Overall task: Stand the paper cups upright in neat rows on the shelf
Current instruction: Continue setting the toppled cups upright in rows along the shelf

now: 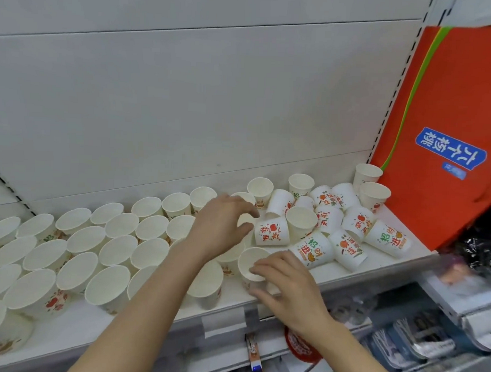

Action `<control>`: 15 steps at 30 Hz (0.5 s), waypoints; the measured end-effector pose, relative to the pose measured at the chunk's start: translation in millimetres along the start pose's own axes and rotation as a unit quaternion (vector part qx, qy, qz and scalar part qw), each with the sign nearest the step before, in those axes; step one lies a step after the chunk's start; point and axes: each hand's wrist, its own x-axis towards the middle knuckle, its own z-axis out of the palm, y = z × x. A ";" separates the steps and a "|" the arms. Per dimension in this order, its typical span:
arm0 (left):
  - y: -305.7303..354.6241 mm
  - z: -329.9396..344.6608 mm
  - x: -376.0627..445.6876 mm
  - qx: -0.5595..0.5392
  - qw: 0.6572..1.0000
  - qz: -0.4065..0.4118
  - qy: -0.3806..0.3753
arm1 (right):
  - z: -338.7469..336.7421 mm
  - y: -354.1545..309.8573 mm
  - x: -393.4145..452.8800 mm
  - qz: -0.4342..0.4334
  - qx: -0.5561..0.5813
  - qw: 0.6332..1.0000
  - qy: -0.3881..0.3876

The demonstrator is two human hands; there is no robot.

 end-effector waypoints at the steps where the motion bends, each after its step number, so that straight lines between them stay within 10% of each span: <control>1: 6.4 5.3 11.7 0.012 1.000 0.013 -0.016 | -5.9 1.3 -2.1 0.016 0.004 1.000 0.020; 7: 36.4 49.7 60.7 0.108 0.975 0.106 -0.166 | -44.4 53.3 -5.4 0.132 -0.097 0.982 0.095; 15: 29.9 67.5 71.1 0.125 0.968 0.063 -0.211 | -64.3 87.1 -3.4 0.118 -0.190 0.975 -0.012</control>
